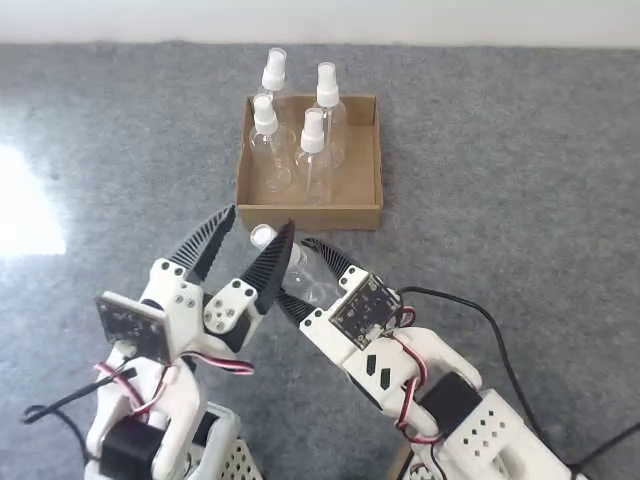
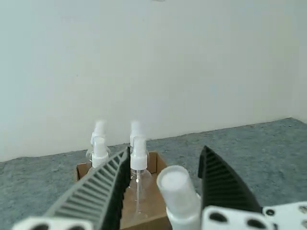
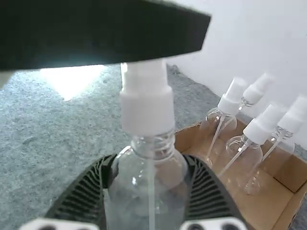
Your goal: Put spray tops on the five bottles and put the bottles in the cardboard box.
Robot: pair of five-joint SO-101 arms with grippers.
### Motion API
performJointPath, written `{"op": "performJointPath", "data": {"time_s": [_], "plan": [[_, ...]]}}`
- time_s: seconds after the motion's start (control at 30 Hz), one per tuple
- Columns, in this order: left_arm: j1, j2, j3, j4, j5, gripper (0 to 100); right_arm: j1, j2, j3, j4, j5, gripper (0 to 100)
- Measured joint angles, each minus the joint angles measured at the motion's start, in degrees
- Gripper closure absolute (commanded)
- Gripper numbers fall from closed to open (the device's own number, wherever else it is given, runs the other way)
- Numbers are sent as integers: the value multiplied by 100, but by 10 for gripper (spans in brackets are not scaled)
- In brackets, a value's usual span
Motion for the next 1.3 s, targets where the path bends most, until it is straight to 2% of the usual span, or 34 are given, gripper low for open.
{"op": "performJointPath", "data": {"time_s": [0.67,0.87,1.07,1.3], "plan": [[114,-9,-527,448,246,786,0,0,0,0,0,985],[-466,-9,-527,448,281,786,18,0,0,0,0,985],[-1073,-9,-527,448,607,786,9,0,0,0,0,985],[-1160,-9,-404,273,633,787,18,0,0,0,0,985]]}}
